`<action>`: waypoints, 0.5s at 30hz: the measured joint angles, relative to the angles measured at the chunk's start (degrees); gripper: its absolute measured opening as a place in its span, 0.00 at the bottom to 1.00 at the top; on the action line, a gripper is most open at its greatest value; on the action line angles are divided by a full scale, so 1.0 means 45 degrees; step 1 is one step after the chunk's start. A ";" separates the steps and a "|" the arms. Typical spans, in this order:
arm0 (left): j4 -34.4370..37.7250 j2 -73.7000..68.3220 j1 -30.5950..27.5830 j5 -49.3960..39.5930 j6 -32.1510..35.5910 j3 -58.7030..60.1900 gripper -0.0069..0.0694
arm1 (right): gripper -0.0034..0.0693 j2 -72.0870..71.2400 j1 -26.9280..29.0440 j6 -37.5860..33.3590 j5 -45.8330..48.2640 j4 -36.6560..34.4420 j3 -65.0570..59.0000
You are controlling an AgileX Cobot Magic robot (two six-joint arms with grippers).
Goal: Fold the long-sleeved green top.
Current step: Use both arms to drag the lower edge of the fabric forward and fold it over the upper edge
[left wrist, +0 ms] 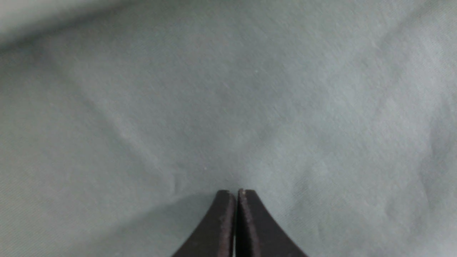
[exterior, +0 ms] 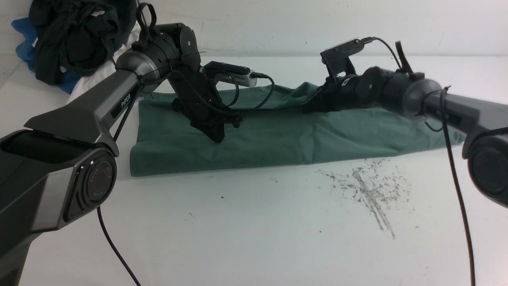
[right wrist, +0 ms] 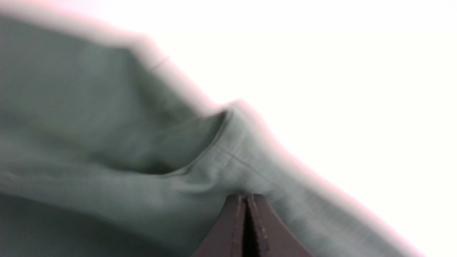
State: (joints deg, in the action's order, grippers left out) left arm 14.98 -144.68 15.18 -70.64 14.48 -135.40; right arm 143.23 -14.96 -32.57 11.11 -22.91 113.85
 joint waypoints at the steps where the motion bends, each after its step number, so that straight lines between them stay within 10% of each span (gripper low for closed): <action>1: 0.0000 0.0000 0.0000 0.0000 0.0000 0.0000 0.08 | 0.03 0.0077 0.0000 0.0014 -0.0185 -0.0031 0.0000; 8: -0.0015 0.0000 0.0000 0.0000 0.0012 0.0000 0.08 | 0.03 -0.0410 0.0560 0.0000 -0.2634 -0.1803 -0.0012; 15: -0.0039 0.0000 0.0000 0.0000 0.0128 0.0000 0.08 | 0.03 -0.2244 0.1735 0.0048 0.5376 -0.1810 0.0011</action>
State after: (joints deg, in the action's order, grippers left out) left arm 14.81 -144.68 15.18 -70.64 15.06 -135.40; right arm 133.13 -7.15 -32.35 35.30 -31.06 113.90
